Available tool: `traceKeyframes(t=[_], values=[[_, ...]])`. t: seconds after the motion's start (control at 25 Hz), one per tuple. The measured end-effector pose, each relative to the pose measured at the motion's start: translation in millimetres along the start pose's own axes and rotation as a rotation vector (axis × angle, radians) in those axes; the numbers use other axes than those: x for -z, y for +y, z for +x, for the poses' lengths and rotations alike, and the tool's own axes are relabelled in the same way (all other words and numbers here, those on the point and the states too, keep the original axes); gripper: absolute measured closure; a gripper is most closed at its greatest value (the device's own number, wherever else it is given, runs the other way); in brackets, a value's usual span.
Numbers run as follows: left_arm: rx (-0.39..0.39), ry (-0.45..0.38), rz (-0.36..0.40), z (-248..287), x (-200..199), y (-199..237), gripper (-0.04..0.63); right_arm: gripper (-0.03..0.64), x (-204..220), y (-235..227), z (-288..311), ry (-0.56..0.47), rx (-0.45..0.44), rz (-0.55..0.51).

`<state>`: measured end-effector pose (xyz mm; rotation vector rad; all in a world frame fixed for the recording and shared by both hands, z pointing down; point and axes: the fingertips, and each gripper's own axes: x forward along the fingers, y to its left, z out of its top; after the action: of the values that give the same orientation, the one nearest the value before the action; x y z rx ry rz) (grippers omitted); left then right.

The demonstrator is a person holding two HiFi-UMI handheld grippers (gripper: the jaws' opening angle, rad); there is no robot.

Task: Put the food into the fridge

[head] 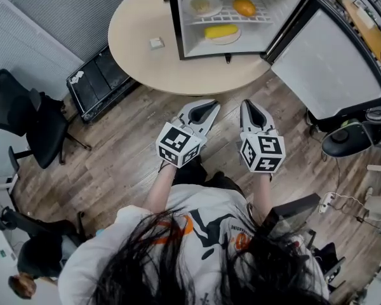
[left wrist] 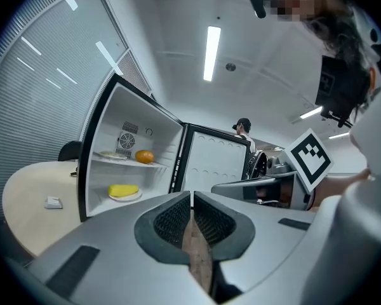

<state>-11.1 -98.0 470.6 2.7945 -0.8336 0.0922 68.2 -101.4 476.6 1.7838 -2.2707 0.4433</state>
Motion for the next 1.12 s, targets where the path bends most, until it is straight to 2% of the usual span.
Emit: traceKeyframes(t=[0.2, 0.68, 1.12], values=[[-0.007, 0.018, 0.002, 2, 9, -27, 0.584, 0.592, 12, -14, -26, 0.001, 0.010, 0.028], [-0.062, 0.020, 0.032, -27, 17, -100, 0.584, 0.592, 31, -14, -102, -0.047, -0.057, 0.083], [-0.042, 0.019, 0.062, -49, 29, -173, 0.584, 0.592, 48, -17, -172, -0.100, -0.091, 0.147]])
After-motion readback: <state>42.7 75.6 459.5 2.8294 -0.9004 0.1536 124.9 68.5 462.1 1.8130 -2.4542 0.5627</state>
